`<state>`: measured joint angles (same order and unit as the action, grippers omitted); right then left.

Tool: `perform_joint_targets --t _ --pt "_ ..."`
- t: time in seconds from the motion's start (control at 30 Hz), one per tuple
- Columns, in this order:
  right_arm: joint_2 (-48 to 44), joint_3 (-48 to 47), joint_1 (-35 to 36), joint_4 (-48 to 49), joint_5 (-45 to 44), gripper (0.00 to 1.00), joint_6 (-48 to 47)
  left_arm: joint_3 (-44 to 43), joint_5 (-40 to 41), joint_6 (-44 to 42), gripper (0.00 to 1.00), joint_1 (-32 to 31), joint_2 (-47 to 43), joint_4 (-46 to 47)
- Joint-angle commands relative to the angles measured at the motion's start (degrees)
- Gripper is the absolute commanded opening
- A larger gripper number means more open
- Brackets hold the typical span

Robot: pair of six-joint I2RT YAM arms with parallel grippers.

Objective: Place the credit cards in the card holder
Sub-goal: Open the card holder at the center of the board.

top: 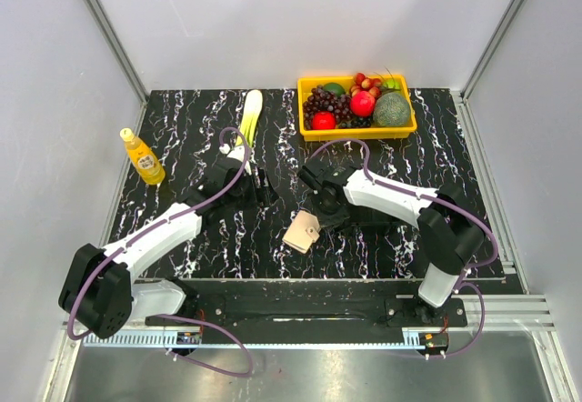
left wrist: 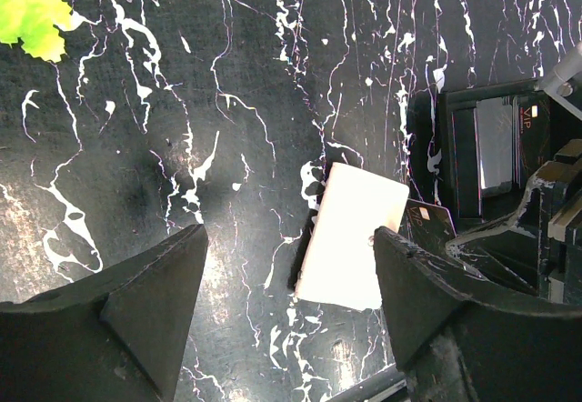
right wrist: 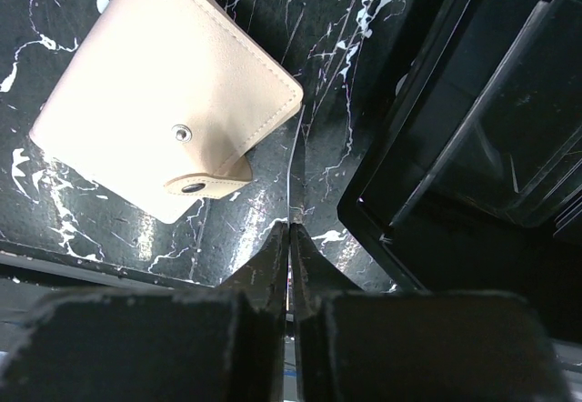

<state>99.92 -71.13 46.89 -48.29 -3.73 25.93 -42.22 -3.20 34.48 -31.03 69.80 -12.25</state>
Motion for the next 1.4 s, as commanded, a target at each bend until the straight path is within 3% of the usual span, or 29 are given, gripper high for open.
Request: perform_joint_targets --t 0.0,0.17,0.3,0.53,0.73,0.97,1.17,1.37 --pt "2.12 0.21 0.39 1.62 -2.51 0.07 0.70 -0.59 -1.10 -0.64 0.78 0.26 -0.45 2.14" --pt "2.30 0.38 0.39 1.98 -2.34 0.08 0.61 -0.50 -1.37 -0.64 0.78 0.26 -0.19 2.14" --pt "2.04 1.08 0.39 2.76 -2.34 0.00 1.14 -0.67 -2.07 -0.73 0.78 0.26 0.07 2.23" --pt "-4.01 1.08 0.39 2.59 -5.23 0.00 2.10 -1.29 -4.88 -5.02 0.78 -0.69 0.42 2.06" --pt "-11.23 2.31 -0.57 5.13 -5.06 0.00 4.91 -7.43 7.22 -13.72 0.88 -11.58 5.59 -7.42" --pt "-19.13 6.00 -3.91 7.25 -5.06 0.00 9.92 -11.39 20.94 -14.89 0.96 -22.57 11.67 -14.03" --pt "-27.22 10.48 -6.72 7.51 -7.09 0.00 11.60 -13.59 24.03 -10.58 0.99 -30.14 16.67 -14.03" --pt "-30.92 12.51 -10.41 7.07 -5.94 0.00 10.10 -15.87 24.56 -8.99 0.99 -33.04 19.58 -13.50"
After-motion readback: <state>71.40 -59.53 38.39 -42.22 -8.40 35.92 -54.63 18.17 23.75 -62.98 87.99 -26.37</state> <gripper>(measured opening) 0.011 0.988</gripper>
